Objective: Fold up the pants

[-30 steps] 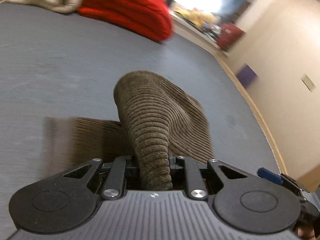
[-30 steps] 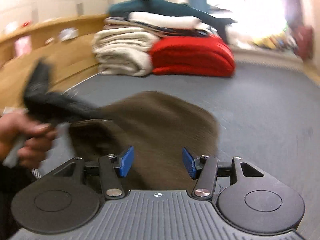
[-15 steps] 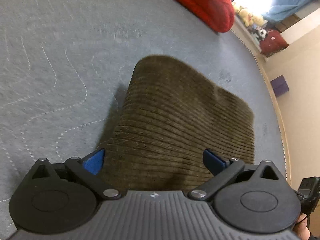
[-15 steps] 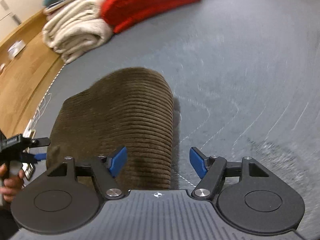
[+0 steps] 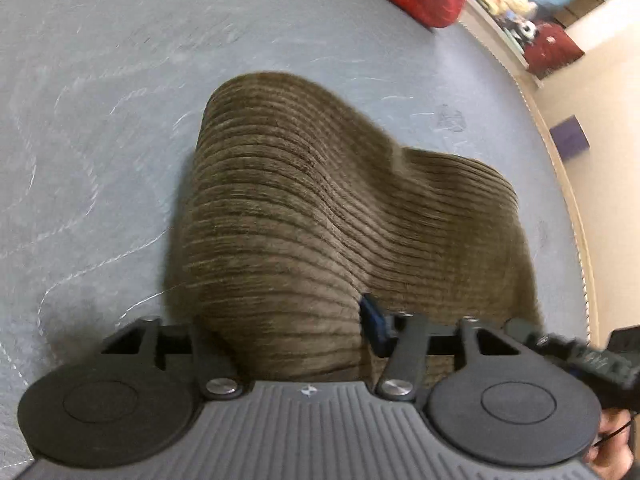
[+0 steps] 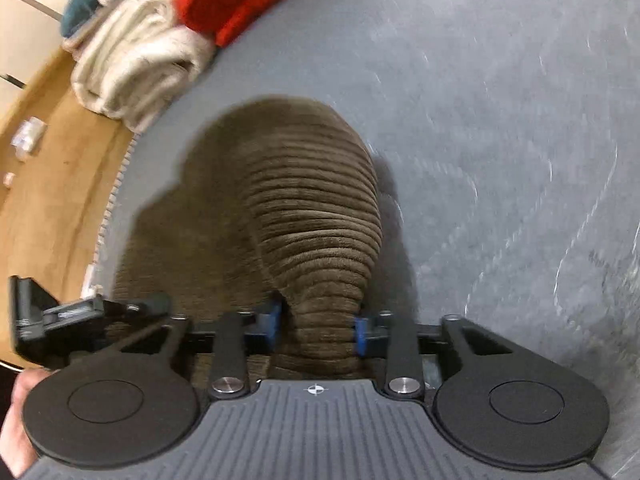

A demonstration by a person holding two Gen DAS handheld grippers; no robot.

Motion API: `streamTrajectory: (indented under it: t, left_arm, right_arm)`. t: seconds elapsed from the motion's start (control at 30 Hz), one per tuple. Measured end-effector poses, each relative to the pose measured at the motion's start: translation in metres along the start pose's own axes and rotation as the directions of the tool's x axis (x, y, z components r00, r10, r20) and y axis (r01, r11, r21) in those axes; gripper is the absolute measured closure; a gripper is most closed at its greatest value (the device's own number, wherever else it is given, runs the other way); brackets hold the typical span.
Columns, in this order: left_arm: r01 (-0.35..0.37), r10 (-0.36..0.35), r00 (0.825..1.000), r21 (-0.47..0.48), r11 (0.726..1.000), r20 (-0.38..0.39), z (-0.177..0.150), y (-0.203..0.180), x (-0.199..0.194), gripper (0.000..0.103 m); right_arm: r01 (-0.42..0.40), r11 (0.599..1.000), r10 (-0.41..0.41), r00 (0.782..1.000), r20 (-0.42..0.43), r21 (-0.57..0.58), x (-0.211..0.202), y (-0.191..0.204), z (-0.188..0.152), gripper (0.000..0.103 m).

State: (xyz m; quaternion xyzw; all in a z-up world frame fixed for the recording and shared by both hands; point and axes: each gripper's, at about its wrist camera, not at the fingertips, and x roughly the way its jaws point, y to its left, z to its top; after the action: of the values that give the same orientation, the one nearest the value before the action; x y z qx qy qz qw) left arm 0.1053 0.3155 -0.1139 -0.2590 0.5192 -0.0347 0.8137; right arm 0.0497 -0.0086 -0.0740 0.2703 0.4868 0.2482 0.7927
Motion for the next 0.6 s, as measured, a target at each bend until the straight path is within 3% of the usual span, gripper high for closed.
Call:
streamTrajectory:
  t: [0.1,0.3,0.5,0.57,0.6]
  left_arm:
    - [0.060,-0.061,0.998,0.014,0.998,0.006,0.004,-0.033,0.002,0.057]
    - [0.150,-0.155,0.987,0.122,0.981,0.038,0.006,-0.134,0.020,0.057]
    - [0.280,-0.291,0.956,0.173,0.944,0.041,0.001,-0.214,0.045,0.053]
    - [0.247,-0.258,0.965,0.164,0.955,0.046,-0.001,-0.228,0.057,0.043]
    - [0.169,-0.185,0.979,0.170,0.971,0.084,-0.002,-0.233,0.059,0.037]
  right_arm:
    - [0.027,0.999,-0.025,0.998,0.056,-0.032,-0.029,0.005,0.016,0.075]
    - [0.080,0.995,-0.070,0.986,0.153,-0.059,-0.111,-0.032,0.056,0.075]
    - [0.105,0.990,-0.077,0.964,0.256,-0.097,-0.192,-0.078,0.089,0.075]
    - [0.136,0.985,-0.104,0.958,0.266,-0.107,-0.206,-0.100,0.097,0.069]
    - [0.183,0.978,-0.152,0.952,0.264,-0.099,-0.208,-0.115,0.100,0.061]
